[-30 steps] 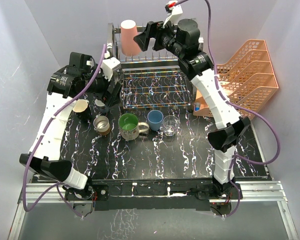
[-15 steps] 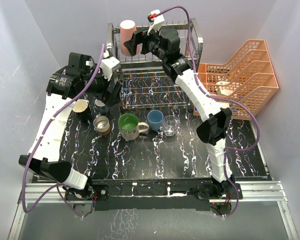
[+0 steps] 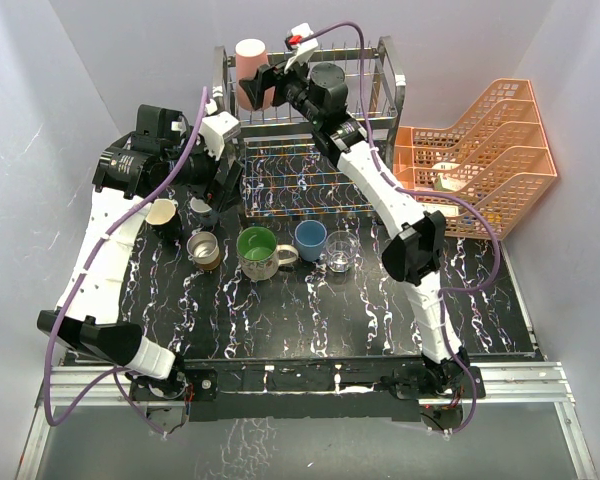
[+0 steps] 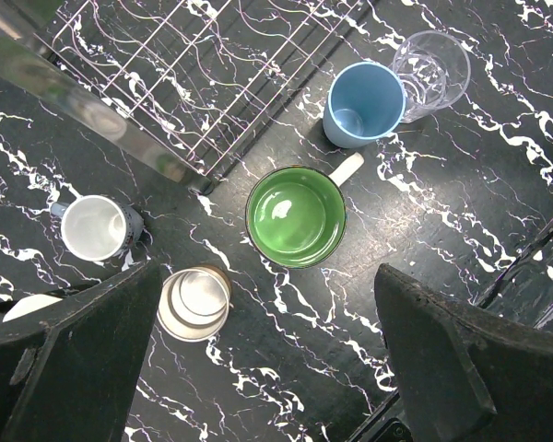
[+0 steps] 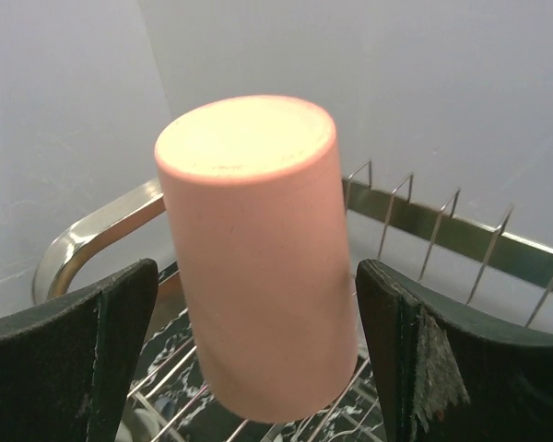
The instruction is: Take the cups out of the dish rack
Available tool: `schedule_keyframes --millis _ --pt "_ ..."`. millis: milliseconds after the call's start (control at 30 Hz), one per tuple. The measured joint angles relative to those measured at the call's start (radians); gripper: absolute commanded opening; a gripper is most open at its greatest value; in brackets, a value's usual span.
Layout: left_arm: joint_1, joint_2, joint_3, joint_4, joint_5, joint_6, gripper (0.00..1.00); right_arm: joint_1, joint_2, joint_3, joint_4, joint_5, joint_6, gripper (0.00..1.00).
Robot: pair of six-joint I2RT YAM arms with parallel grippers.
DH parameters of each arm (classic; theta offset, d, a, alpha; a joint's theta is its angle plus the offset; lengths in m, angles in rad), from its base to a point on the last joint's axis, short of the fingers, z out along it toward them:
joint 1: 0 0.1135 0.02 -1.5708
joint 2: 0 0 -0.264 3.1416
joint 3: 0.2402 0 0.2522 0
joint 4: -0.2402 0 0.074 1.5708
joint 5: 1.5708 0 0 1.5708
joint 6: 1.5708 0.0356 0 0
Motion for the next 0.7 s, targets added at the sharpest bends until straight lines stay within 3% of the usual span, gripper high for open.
schedule_keyframes --millis 233,700 --pt "0.0 0.0 0.001 -0.001 0.0 -0.014 0.97 -0.002 0.033 0.032 0.056 -0.002 -0.053 0.88" --pt "0.0 0.009 0.059 0.005 -0.044 -0.03 0.97 -0.009 0.055 0.038 0.123 -0.068 -0.079 0.5"
